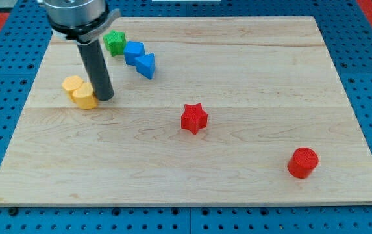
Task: Move the arm right to the red star
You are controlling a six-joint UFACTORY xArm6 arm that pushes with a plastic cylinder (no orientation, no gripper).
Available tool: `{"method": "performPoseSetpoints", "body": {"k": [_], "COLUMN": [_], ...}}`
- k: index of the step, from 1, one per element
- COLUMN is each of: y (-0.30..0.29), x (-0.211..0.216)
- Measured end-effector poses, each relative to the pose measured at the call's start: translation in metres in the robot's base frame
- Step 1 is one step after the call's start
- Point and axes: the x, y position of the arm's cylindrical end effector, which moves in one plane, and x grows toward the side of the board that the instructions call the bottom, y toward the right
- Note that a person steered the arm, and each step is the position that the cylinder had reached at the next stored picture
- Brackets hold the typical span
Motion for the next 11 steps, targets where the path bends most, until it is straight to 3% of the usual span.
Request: {"method": "performPoseSetpoints", "body": {"k": [4,8,10,11], "y": [-0.03,0.185,0.271,0.271], "x": [-0.035,-0.028,0.029,0.068]}}
